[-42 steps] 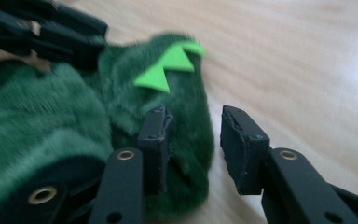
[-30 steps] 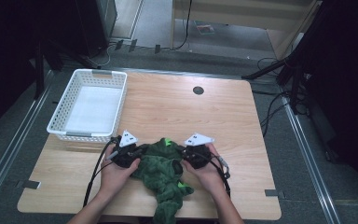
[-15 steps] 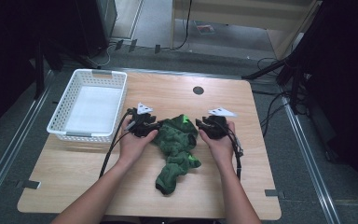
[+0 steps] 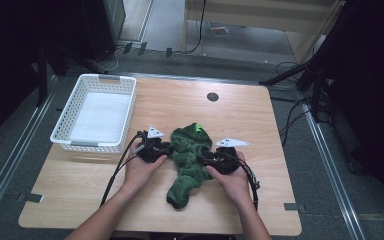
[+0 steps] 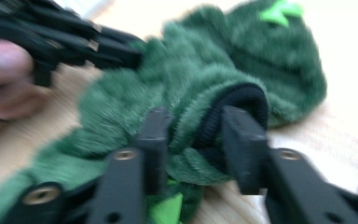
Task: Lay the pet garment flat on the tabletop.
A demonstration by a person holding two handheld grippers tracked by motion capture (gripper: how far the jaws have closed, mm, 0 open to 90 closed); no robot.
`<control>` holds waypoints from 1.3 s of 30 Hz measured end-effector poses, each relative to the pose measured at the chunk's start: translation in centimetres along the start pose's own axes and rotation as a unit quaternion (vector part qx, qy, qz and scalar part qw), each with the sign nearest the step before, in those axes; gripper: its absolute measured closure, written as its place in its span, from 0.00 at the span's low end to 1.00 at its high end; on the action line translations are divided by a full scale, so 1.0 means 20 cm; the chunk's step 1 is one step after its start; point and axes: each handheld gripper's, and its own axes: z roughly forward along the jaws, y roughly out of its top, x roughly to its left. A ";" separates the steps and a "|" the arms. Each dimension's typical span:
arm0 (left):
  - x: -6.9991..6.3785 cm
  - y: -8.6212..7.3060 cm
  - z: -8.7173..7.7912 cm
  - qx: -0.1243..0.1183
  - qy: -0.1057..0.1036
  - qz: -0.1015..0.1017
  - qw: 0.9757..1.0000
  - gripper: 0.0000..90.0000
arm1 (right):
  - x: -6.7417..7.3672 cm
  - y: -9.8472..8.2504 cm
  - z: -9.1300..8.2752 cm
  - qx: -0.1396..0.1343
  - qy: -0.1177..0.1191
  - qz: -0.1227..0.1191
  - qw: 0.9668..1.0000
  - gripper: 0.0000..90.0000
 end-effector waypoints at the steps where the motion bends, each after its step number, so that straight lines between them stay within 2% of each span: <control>1: -0.01 0.00 0.00 0.002 -0.006 0.004 1.000 0.83 | 0.00 -0.01 0.02 0.007 -0.014 -0.007 1.000 0.85; 4: -0.03 -0.02 -0.01 0.007 -0.012 0.020 1.000 0.87 | -0.01 -0.03 0.03 0.013 -0.055 -0.021 0.998 0.93; 6: -0.05 -0.03 -0.01 0.008 -0.001 0.038 0.999 0.88 | -0.02 -0.02 0.02 0.000 -0.083 -0.026 0.996 1.00; 7: -0.05 -0.03 -0.01 0.010 0.004 0.041 0.999 0.89 | -0.03 -0.01 0.00 -0.007 -0.101 -0.032 0.994 1.00; 8: -0.04 -0.03 -0.01 0.010 0.008 0.038 0.999 0.89 | -0.05 -0.01 -0.01 -0.011 -0.120 -0.035 0.992 1.00; 9: -0.04 -0.03 -0.01 0.010 0.010 0.033 0.999 0.90 | -0.07 -0.01 -0.02 -0.014 -0.130 -0.031 0.991 1.00; 12: -0.01 -0.02 0.00 0.005 0.013 0.009 1.000 0.90 | -0.14 -0.03 -0.05 -0.014 -0.137 -0.011 0.990 1.00; 13: -0.01 -0.02 0.00 0.004 0.013 0.007 1.000 0.90 | -0.15 -0.04 -0.06 -0.016 -0.134 -0.001 0.991 1.00; 14: -0.02 -0.02 0.00 0.005 0.012 0.009 1.000 0.90 | -0.16 -0.05 -0.07 -0.023 -0.120 0.011 0.992 1.00; 15: -0.02 -0.02 0.01 0.004 0.012 0.012 1.000 0.88 | -0.17 -0.05 -0.08 -0.030 -0.099 0.018 0.994 0.96; 17: -0.03 -0.03 0.00 0.002 0.012 0.012 1.000 0.83 | -0.16 -0.04 -0.09 -0.040 -0.061 0.021 0.997 0.81; 19: -0.02 -0.02 0.00 -0.004 0.015 0.002 1.000 0.75 | -0.14 -0.02 -0.08 -0.044 -0.044 0.024 0.998 0.71; 21: -0.02 -0.02 -0.02 -0.014 0.010 -0.010 1.000 0.69 | -0.13 -0.01 -0.08 -0.048 -0.059 0.024 0.997 0.69; 24: -0.05 -0.02 -0.06 -0.028 0.008 -0.011 1.000 0.64 | -0.14 -0.01 -0.10 -0.062 -0.046 0.053 0.996 0.65; 27: -0.11 0.00 -0.13 -0.045 -0.009 -0.003 0.999 0.63 | -0.14 -0.03 -0.13 -0.056 -0.058 0.059 0.995 0.63; 29: -0.17 0.00 -0.17 -0.055 -0.026 0.008 0.998 0.63 | -0.12 -0.07 -0.14 -0.048 -0.058 0.068 0.995 0.62; 33: -0.29 -0.03 -0.25 -0.058 -0.054 0.036 0.996 0.62 | -0.06 -0.15 -0.18 -0.035 -0.057 0.047 0.997 0.61; 35: -0.33 -0.05 -0.27 -0.052 -0.065 0.041 0.996 0.61 | -0.03 -0.17 -0.23 -0.051 -0.059 0.044 0.996 0.61; 39: -0.40 -0.10 -0.30 -0.023 -0.089 0.054 0.994 0.53 | 0.02 -0.20 -0.32 -0.087 -0.042 0.053 0.994 0.60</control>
